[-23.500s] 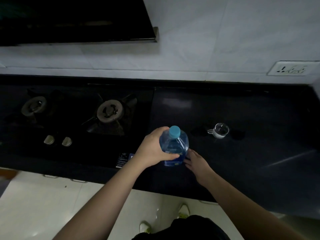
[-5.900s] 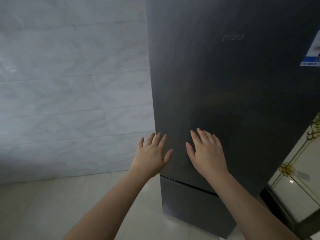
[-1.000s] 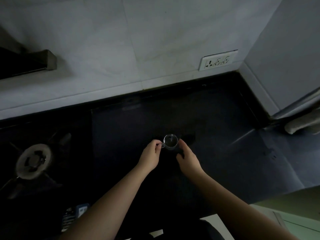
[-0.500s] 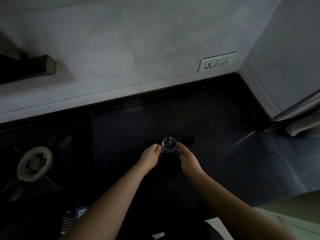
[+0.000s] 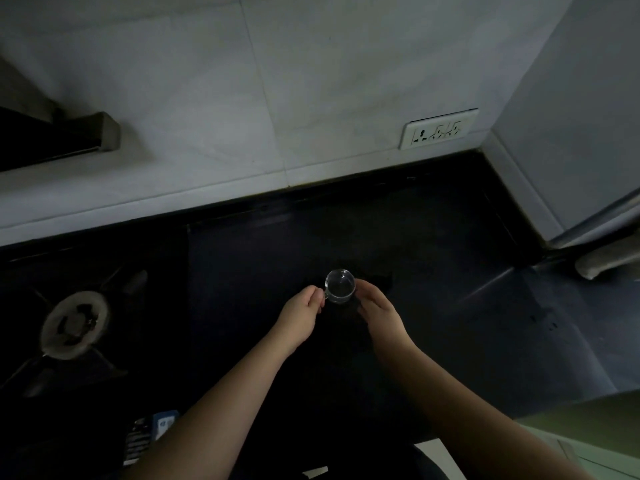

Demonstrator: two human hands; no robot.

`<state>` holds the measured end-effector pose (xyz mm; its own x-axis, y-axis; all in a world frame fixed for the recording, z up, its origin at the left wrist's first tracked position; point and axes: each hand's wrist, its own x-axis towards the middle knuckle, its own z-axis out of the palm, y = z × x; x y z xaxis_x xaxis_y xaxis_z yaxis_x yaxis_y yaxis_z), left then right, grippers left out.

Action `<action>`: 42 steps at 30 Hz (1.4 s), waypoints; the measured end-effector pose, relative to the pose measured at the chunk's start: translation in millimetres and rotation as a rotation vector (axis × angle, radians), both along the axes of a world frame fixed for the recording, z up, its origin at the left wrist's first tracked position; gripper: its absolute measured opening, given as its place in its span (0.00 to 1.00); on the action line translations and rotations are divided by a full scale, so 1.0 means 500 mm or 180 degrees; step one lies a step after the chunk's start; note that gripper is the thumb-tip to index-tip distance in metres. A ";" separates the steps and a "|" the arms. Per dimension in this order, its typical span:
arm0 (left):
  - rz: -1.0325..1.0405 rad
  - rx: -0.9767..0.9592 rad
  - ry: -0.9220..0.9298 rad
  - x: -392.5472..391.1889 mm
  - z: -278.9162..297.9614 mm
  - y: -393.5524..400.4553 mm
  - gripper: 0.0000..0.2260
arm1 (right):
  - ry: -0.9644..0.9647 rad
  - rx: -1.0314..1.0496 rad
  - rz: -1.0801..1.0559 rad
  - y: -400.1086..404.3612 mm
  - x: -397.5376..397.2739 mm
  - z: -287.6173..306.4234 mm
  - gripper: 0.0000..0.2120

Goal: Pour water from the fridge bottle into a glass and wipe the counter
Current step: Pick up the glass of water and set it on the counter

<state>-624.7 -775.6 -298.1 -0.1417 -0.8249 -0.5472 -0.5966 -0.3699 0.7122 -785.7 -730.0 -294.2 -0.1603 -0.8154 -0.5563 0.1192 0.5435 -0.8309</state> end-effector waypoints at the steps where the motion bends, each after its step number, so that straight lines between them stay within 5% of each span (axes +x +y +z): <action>1: 0.0016 -0.0017 0.0020 0.001 0.005 0.001 0.15 | -0.0099 0.0025 -0.0092 -0.003 0.000 0.004 0.16; 10: -0.0037 -0.0200 0.0040 0.003 0.042 0.015 0.14 | -0.1337 0.0280 -0.0673 -0.023 0.006 0.032 0.12; 27: 0.0311 -0.0351 0.0028 0.024 0.053 0.058 0.15 | -0.1376 0.0395 -0.0672 -0.013 0.019 0.049 0.13; 42: 0.1029 -0.0639 0.0135 0.197 0.064 0.166 0.14 | -0.1192 0.0341 0.0148 0.013 0.196 0.080 0.13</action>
<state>-526.3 -692.7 -266.1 0.1242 -0.9209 -0.3694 -0.4403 -0.3848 0.8112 -687.9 -723.4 -254.3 0.1057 -0.7511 -0.6517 0.3765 0.6368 -0.6729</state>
